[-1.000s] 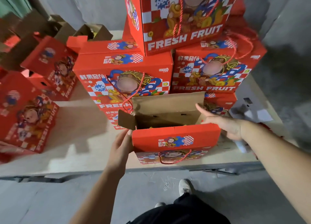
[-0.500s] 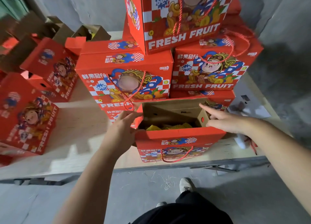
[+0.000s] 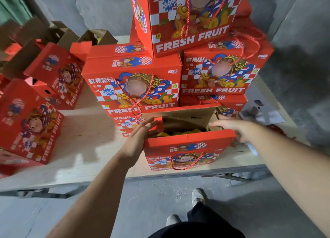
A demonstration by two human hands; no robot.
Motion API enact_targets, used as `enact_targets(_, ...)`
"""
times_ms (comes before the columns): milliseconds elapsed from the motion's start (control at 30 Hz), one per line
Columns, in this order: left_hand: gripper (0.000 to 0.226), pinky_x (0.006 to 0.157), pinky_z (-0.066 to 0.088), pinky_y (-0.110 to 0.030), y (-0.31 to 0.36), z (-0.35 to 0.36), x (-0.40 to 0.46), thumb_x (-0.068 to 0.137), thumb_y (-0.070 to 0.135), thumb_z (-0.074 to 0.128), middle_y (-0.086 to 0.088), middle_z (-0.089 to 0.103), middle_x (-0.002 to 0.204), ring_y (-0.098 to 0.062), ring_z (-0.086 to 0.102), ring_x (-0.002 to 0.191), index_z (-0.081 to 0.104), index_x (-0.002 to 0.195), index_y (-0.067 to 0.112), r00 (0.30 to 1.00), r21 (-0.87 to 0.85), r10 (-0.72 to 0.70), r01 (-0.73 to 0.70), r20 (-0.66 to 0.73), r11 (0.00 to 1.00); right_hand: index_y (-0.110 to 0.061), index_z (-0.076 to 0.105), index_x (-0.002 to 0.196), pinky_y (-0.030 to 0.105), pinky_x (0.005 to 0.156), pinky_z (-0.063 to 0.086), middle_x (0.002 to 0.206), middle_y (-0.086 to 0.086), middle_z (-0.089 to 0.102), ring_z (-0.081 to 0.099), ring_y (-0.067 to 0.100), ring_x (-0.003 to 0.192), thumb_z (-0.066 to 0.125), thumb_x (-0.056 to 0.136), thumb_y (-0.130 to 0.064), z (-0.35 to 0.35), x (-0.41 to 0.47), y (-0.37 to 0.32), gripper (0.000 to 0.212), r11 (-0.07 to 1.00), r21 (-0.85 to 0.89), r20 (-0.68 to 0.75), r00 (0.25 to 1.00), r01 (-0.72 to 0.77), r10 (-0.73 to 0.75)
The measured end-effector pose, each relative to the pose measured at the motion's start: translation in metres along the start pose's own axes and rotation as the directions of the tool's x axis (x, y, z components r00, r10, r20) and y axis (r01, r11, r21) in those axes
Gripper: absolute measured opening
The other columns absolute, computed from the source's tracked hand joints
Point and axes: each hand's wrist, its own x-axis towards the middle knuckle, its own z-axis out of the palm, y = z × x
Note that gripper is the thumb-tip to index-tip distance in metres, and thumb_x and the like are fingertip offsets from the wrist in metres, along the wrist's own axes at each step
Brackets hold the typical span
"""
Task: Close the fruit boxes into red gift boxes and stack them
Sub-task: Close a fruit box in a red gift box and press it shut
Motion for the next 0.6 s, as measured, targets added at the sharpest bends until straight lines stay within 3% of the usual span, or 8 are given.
enact_targets(67, 0.033, 0.106, 0.053, -0.046, -0.001, -0.003, 0.007, 0.110, 0.033, 0.049, 0.005, 0.073, 0.129, -0.018, 0.071, 0.117, 0.055, 0.143, 0.032, 0.997, -0.083, -0.045, 0.040, -0.060, 0.996, -0.045, 0.020, 0.162, 0.050, 0.114, 0.044, 0.167, 0.002, 0.031, 0.048, 0.029, 0.138, 0.081, 0.087, -0.039, 0.003, 0.001, 0.002, 0.097, 0.993, 0.115, 0.005, 1.000, -0.015, 0.014)
enact_targets(133, 0.033, 0.099, 0.056, -0.040, 0.002, -0.004, 0.012, 0.109, 0.029, 0.054, 0.000, 0.074, 0.127, -0.016, 0.075, 0.109, 0.058, 0.140, 0.035, 0.990, -0.060, -0.077, 0.070, -0.118, 0.996, -0.043, 0.028, 0.160, 0.050, 0.114, 0.044, 0.163, 0.004, 0.038, 0.050, 0.030, 0.135, 0.080, 0.087, -0.035, 0.002, -0.002, 0.004, 0.090, 0.992, 0.125, -0.006, 0.999, 0.032, -0.031)
enact_targets(200, 0.033, 0.090, 0.060, -0.034, 0.005, -0.005, 0.015, 0.109, 0.030, 0.054, 0.003, 0.074, 0.125, -0.010, 0.075, 0.102, 0.057, 0.138, 0.043, 0.989, 0.004, -0.086, 0.088, -0.121, 0.996, -0.039, 0.047, 0.144, 0.049, 0.107, 0.048, 0.147, 0.008, 0.052, 0.057, 0.029, 0.124, 0.078, 0.088, -0.036, -0.002, -0.006, 0.004, 0.064, 0.995, 0.011, -0.045, 0.994, 0.101, -0.101)
enact_targets(267, 0.042, 0.076, 0.062, -0.028, 0.008, -0.006, 0.013, 0.108, 0.029, 0.055, 0.007, 0.076, 0.117, -0.009, 0.076, 0.100, 0.050, 0.145, 0.047, 0.992, -0.018, -0.098, 0.097, -0.076, 0.995, -0.036, 0.052, 0.126, 0.042, 0.091, 0.049, 0.130, 0.006, 0.055, 0.058, 0.025, 0.110, 0.076, 0.090, -0.038, -0.012, -0.013, 0.001, 0.044, 0.974, -0.149, -0.087, 0.979, 0.168, -0.183)
enact_targets(333, 0.056, 0.071, 0.062, -0.027, 0.012, -0.008, 0.011, 0.103, 0.029, 0.061, 0.009, 0.074, 0.117, -0.011, 0.076, 0.100, 0.041, 0.152, 0.048, 0.994, -0.037, -0.112, 0.111, -0.018, 0.993, -0.033, 0.054, 0.118, 0.039, 0.080, 0.048, 0.123, 0.004, 0.056, 0.058, 0.024, 0.104, 0.074, 0.093, -0.033, -0.027, -0.020, -0.004, 0.032, 0.934, -0.275, -0.128, 0.954, 0.228, -0.271)
enact_targets(400, 0.079, 0.075, 0.062, -0.029, 0.015, -0.008, 0.007, 0.093, 0.034, 0.073, 0.009, 0.065, 0.132, -0.014, 0.075, 0.105, 0.031, 0.158, 0.047, 0.991, -0.022, -0.110, 0.112, 0.075, 0.993, -0.033, 0.060, 0.116, 0.033, 0.068, 0.049, 0.119, 0.002, 0.061, 0.061, 0.020, 0.098, 0.069, 0.097, -0.023, -0.039, -0.031, -0.011, 0.024, 0.893, -0.339, -0.193, 0.907, 0.296, -0.374)
enact_targets(500, 0.110, 0.092, 0.059, -0.031, 0.013, -0.007, -0.002, 0.085, 0.037, 0.084, 0.010, 0.041, 0.158, -0.009, 0.061, 0.127, 0.008, 0.164, 0.047, 0.966, 0.102, -0.081, 0.058, 0.244, 0.993, -0.030, 0.064, 0.126, 0.021, 0.059, 0.050, 0.111, -0.007, 0.063, 0.062, 0.018, 0.106, 0.065, 0.099, -0.016, -0.039, -0.038, -0.019, 0.031, 0.844, -0.344, -0.185, 0.852, 0.411, -0.490)
enact_targets(600, 0.118, 0.107, 0.053, -0.045, 0.007, -0.003, -0.011, 0.084, 0.038, 0.082, 0.002, 0.039, 0.161, -0.020, 0.055, 0.138, -0.006, 0.161, 0.051, 0.918, 0.223, -0.101, 0.015, 0.382, 0.975, -0.032, 0.049, 0.149, 0.044, 0.088, 0.058, 0.130, -0.002, 0.058, 0.062, 0.022, 0.114, 0.065, 0.100, -0.032, -0.021, -0.041, -0.023, 0.052, 0.850, -0.284, -0.145, 0.857, 0.443, -0.495)
